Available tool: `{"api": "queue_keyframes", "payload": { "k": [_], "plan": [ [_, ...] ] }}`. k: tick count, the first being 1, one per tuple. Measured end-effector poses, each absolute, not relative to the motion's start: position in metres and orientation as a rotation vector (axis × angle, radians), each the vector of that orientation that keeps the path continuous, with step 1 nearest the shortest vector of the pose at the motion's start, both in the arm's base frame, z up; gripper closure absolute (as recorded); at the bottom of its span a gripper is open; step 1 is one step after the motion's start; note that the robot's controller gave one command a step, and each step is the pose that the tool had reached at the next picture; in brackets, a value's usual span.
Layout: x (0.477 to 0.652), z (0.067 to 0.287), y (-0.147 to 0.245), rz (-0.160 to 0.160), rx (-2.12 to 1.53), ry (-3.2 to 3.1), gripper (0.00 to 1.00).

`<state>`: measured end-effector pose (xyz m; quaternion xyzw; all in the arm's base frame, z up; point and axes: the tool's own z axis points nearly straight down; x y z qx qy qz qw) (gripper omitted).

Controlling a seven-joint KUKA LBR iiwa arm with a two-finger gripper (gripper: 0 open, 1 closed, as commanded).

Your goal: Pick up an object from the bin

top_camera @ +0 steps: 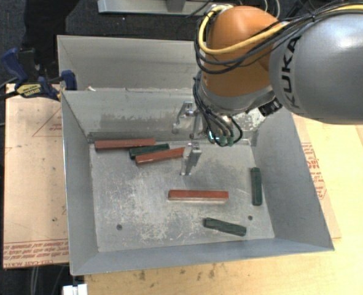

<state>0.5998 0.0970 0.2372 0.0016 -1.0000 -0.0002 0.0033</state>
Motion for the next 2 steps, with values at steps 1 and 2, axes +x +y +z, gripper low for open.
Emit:
{"api": "queue_keyframes", "payload": {
  "k": [1,2],
  "plan": [
    [0.601,0.242,0.097,-0.002,0.002,-3.143,0.00],
    [0.578,0.209,0.077,-0.004,0.092,-3.149,0.00]
  ]
}}
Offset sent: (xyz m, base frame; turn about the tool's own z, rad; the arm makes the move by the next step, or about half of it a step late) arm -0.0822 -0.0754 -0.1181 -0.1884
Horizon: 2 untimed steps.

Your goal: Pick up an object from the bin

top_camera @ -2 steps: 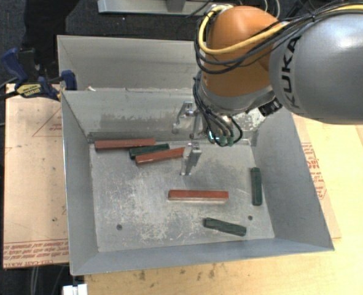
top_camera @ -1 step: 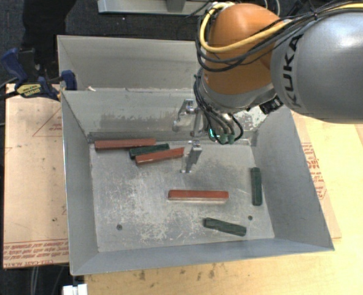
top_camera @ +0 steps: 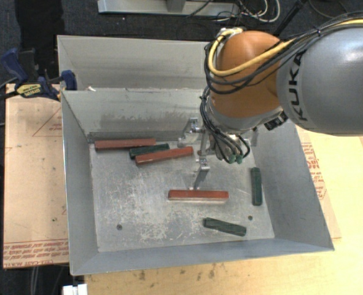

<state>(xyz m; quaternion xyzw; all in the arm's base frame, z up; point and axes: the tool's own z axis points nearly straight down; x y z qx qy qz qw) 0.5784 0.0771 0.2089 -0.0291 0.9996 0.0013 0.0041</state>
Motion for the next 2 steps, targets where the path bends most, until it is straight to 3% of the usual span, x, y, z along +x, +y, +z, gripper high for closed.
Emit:
{"api": "queue_keyframes", "payload": {
  "k": [1,2],
  "plan": [
    [0.540,0.149,0.067,0.001,-0.195,3.132,0.00],
    [0.552,0.078,0.066,0.005,-0.574,3.073,1.00]
  ]
}}
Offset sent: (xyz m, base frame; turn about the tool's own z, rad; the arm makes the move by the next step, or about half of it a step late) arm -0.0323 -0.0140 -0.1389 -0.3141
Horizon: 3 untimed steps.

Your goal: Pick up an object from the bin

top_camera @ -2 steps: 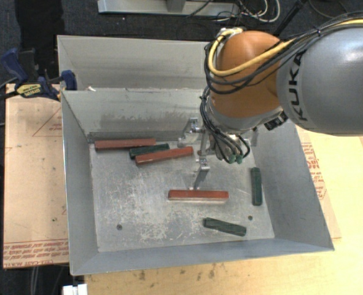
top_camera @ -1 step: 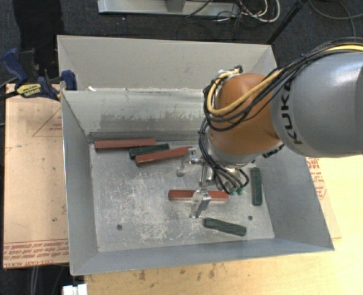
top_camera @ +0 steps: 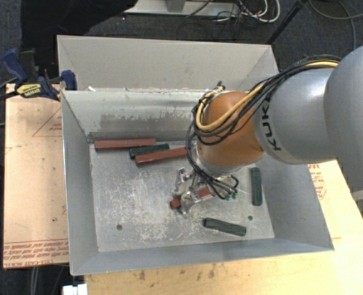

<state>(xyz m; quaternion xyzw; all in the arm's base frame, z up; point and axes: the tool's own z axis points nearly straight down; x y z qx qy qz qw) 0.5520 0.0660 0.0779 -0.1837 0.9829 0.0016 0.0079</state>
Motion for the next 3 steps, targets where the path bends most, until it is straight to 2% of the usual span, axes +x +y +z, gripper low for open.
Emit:
{"api": "queue_keyframes", "payload": {
  "k": [1,2,3],
  "plan": [
    [0.552,0.078,0.066,0.005,-0.574,3.073,1.00],
    [0.557,0.078,0.058,0.018,-0.779,3.026,1.00],
    [0.600,0.229,0.030,0.001,-0.610,3.076,1.00]
  ]
}}
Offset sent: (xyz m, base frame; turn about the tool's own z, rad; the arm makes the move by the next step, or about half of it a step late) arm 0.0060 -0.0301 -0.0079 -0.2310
